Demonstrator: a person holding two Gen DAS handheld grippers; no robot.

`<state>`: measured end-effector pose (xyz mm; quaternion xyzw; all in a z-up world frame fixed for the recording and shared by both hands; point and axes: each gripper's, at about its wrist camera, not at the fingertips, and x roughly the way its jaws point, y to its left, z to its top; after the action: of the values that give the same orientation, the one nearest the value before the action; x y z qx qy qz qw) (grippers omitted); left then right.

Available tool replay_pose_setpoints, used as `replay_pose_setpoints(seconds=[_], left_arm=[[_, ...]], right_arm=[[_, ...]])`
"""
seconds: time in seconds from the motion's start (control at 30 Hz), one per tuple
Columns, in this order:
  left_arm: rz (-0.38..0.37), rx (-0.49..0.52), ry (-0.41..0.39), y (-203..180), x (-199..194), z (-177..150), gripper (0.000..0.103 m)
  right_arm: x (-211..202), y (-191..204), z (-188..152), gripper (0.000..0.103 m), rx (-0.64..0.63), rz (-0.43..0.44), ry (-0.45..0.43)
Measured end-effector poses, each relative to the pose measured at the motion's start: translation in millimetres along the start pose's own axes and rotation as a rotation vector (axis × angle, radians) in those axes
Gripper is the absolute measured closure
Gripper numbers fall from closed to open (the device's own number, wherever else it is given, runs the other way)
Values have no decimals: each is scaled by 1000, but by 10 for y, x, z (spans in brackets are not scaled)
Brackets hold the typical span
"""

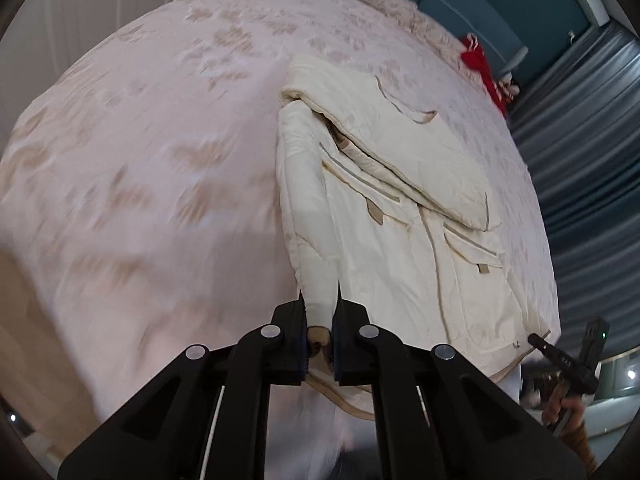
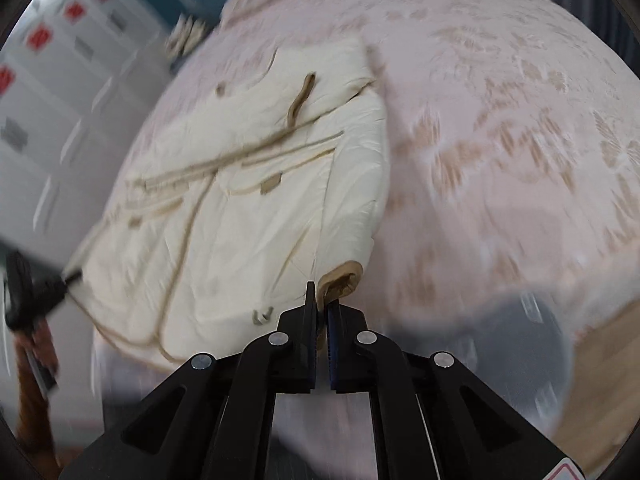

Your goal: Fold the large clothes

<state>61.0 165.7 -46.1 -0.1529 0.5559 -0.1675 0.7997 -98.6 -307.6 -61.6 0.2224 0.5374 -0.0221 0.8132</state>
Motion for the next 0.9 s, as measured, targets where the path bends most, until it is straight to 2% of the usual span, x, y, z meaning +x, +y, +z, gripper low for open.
replay_pose_setpoints(seconds=[0.13,0.17,0.23,0.3,0.37,0.5,0.7,0.9], left_arm=[[33,-32,44,71,-530,-488,96],[35,-41,40,71,-611,-532,96],[13,-64,14,26,-790,-564,96],[-7,-54,-45,-53,-879,-442,97],[9,-23,-103,-117,-909,-289,97],[13,-4,-203,-147,-806,160,97],[56,6,-269,-238,-309,805,97],[149,23,-276,-268,301,1311,96]], right_arm=[[-369,186,-497,99,-54,-5,127],[-455,241,-572,99,-59,1,132],[-655,371,-592,99,-74,6,82],[-786,434,-447,99,-77,16,8],[-915,481,-190,99,-102,0,-97],[-896,358,360,99,-71,4,-249],[-339,247,995,100,19,15,-352],[142,185,1512,100,67,-22,-374]])
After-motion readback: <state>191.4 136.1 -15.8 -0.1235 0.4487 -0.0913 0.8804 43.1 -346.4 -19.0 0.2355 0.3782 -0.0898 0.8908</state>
